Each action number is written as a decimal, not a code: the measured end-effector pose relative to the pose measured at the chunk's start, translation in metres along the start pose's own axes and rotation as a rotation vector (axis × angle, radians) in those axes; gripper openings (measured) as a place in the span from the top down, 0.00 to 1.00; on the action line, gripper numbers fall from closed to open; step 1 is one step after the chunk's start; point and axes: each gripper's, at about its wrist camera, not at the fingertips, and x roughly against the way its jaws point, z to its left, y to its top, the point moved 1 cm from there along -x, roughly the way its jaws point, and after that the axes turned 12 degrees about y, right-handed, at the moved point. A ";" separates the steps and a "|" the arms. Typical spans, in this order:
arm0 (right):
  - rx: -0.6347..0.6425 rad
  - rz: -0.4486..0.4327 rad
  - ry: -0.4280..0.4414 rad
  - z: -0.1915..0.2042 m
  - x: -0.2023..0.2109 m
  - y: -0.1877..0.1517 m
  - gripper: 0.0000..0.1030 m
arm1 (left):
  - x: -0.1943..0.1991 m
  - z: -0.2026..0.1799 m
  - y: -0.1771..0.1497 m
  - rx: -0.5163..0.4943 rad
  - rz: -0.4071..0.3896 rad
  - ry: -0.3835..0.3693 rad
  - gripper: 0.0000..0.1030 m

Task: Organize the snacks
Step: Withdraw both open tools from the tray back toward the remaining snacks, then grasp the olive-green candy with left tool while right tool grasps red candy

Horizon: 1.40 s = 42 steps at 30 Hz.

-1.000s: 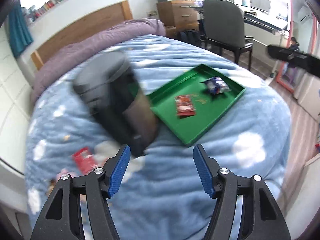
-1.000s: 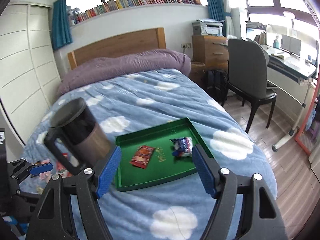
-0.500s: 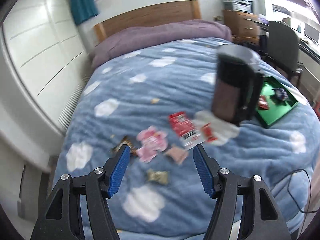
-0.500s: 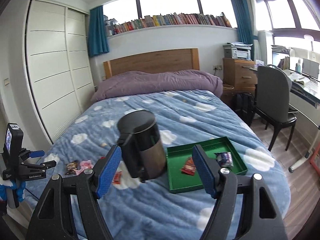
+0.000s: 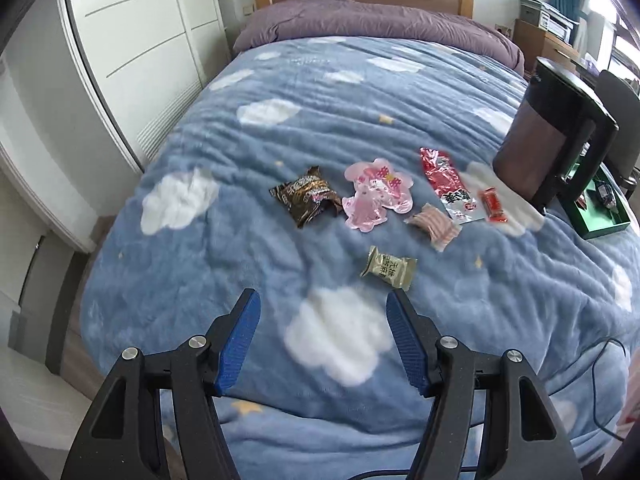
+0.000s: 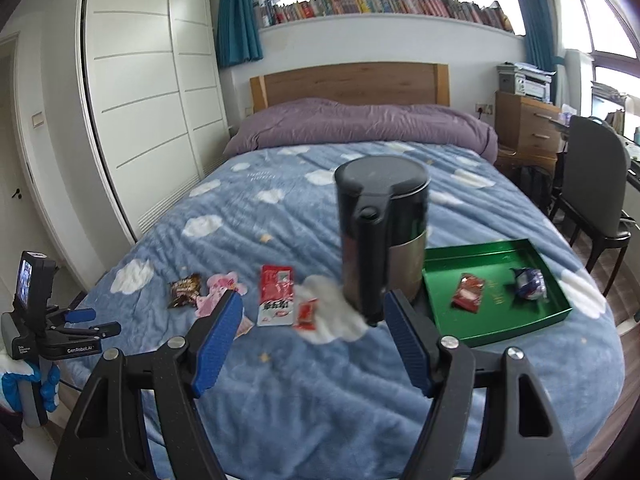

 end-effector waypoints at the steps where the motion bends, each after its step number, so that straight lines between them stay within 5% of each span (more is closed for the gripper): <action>1: 0.003 0.010 0.004 0.003 -0.008 -0.003 0.00 | -0.004 0.000 -0.001 0.005 0.006 -0.003 0.42; 14: -0.064 0.172 -0.006 -0.013 -0.108 -0.050 0.00 | -0.072 -0.034 -0.006 0.062 0.151 -0.079 0.42; 27: -0.108 0.216 -0.044 -0.032 -0.201 -0.061 0.00 | -0.130 -0.057 0.011 0.218 0.225 -0.117 0.42; 42: -0.101 0.238 -0.056 -0.045 -0.252 -0.059 0.00 | -0.160 -0.061 0.008 0.325 0.280 -0.133 0.42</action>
